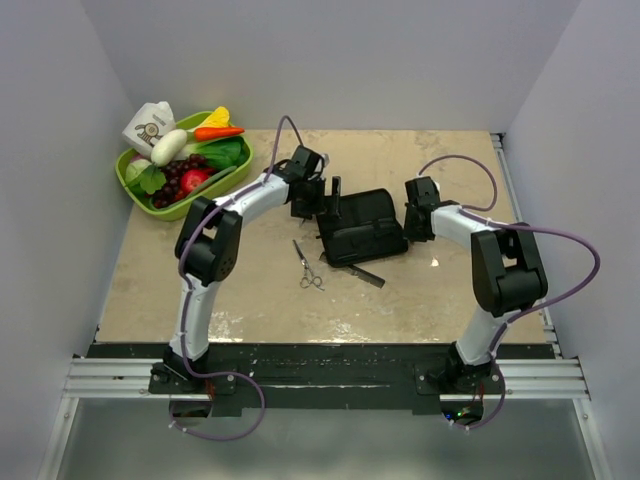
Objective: Sort the hair-cutting tools
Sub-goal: Adjust the hairdressing tool bag at the center of the board.
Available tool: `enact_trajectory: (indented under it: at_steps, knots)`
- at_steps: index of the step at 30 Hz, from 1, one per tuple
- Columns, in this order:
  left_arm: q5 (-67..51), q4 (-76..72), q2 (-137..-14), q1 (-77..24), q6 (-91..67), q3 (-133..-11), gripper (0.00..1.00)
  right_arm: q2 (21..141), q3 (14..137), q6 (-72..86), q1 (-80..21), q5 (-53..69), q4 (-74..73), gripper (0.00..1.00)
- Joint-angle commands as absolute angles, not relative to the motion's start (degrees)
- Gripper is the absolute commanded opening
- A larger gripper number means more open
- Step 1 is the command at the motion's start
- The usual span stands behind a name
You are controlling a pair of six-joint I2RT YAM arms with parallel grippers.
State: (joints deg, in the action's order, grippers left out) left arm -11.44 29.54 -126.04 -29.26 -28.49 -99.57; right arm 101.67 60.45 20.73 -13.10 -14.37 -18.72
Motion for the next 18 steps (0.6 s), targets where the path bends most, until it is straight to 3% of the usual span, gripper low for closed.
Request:
enact_trajectory:
  at_steps: [1, 18]
  knots:
    - [-10.55, 28.48, -126.91, -29.8, -29.36, -102.13, 0.98, 101.51, 61.0, 20.65, -14.32, -11.96, -16.79, 0.0]
    - [-13.01, 26.19, -132.36, -29.88, -28.47, -110.74, 0.98, 94.75, 55.55, 28.65, -23.11, -6.06, -20.47, 0.0]
